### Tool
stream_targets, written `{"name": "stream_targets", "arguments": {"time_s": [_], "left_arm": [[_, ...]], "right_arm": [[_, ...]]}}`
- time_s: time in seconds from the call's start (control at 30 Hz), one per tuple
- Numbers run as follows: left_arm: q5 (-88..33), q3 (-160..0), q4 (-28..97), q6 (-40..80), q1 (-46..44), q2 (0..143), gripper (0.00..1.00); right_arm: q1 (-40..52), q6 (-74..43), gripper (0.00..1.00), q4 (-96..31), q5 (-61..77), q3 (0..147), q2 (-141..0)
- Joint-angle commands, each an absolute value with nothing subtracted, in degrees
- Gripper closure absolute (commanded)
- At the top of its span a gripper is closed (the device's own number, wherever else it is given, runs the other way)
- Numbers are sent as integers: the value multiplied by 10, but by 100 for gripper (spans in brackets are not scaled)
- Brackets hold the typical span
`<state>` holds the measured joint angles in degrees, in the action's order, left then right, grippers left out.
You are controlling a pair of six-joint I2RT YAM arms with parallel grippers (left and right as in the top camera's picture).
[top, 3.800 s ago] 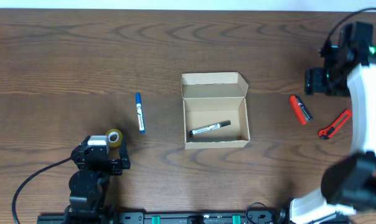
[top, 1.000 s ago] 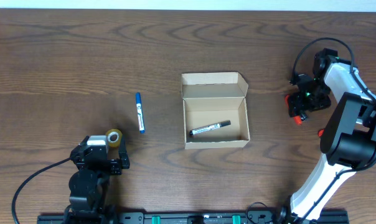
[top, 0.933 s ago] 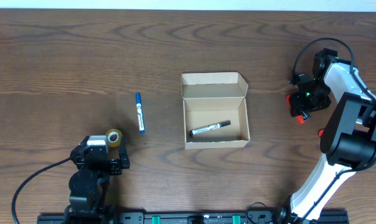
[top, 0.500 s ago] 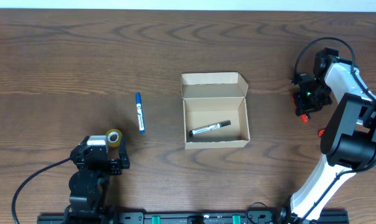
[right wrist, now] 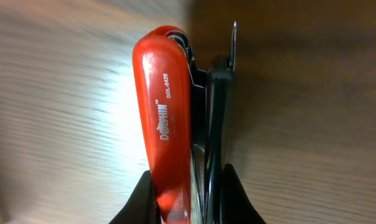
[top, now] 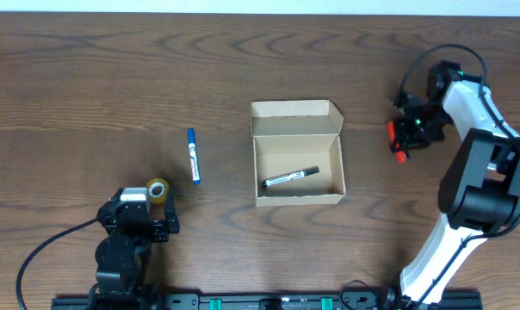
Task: Pack container
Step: 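Carry the red stapler into the box and open the right gripper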
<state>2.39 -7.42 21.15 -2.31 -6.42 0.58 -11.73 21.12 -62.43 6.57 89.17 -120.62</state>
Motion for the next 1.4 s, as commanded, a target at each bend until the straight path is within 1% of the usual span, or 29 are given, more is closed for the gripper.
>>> {"name": "stream_targets", "arguments": {"time_s": [0.0, 0.1, 0.3, 0.4, 0.57, 0.67, 0.83, 1.03, 1.23, 1.37], "left_arm": [[34, -64, 212, -17, -64, 2, 5], [34, -64, 212, -17, -64, 2, 5], [34, -64, 212, -17, -64, 2, 5], [34, -64, 212, -17, -64, 2, 5], [34, -64, 212, -17, -64, 2, 5], [34, -64, 212, -17, -64, 2, 5], [34, -64, 211, -17, -64, 2, 5], [34, -64, 211, -17, -64, 2, 5], [34, -64, 211, -17, -64, 2, 5], [34, -64, 211, -17, -64, 2, 5]], "right_arm": [[-80, 201, 99, -633, 110, 942, -1133], [-54, 218, 99, -636, 159, 956, -1091], [18, 322, 99, -660, 225, 958, -1015], [65, 406, 99, -696, 226, 958, -995], [154, 610, 99, -802, 225, 958, -990], [196, 681, 99, -833, 221, 958, -992], [233, 718, 99, -829, 206, 958, -999], [236, 721, 99, -827, 191, 952, -1030], [236, 718, 99, -802, 153, 925, -1095], [236, 691, 99, -777, 123, 920, -1155]]}}
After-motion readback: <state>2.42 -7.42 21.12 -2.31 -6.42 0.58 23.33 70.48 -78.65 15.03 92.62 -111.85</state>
